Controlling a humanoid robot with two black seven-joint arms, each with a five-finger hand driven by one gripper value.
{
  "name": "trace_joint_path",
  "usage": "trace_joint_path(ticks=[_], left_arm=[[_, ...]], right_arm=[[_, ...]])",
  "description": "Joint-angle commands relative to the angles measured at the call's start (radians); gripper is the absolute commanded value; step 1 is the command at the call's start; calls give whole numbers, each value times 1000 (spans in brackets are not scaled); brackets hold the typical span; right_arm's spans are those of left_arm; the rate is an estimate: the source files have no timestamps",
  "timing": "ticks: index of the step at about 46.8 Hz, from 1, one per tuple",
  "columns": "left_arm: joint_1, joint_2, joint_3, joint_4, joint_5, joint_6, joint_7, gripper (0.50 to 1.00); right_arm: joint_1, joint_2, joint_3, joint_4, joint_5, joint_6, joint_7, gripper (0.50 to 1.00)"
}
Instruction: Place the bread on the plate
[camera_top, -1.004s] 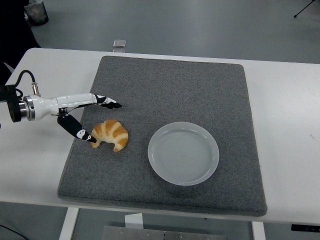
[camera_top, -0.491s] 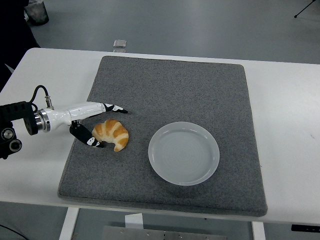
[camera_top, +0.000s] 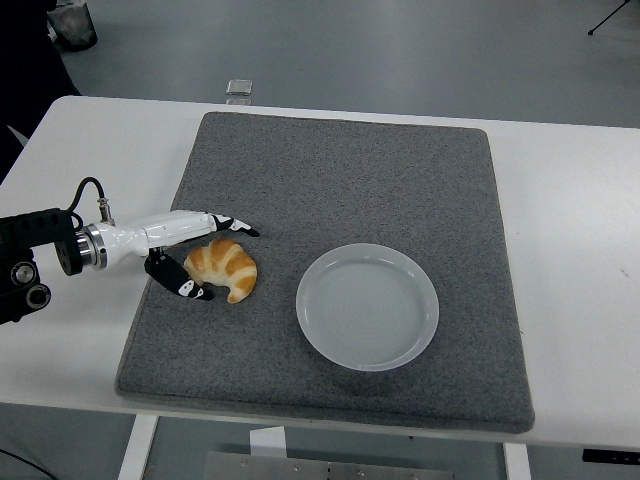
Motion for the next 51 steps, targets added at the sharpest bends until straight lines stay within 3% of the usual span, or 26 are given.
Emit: trace_joint_path(ticks=[1,4,25,32,40,51], left_arm=[[2,2,0,0,9,0,0,932],[2,2,0,0,9,0,0,902],[2,5,0,0,9,-5,0,859],[2,12,0,-1,9,-5,0,733],[8,20,0,-3,12,-5,-2,508],[9,21,-3,-3,14,-3,-8,500]], right_arm=[[0,0,0,0,0,-2,0,952],[0,0,0,0,0,0,0,954],[0,0,0,0,0,0,0,952],[0,0,0,0,0,0,0,952],[0,0,0,0,0,0,0,952],[0,0,0,0,0,0,0,952]])
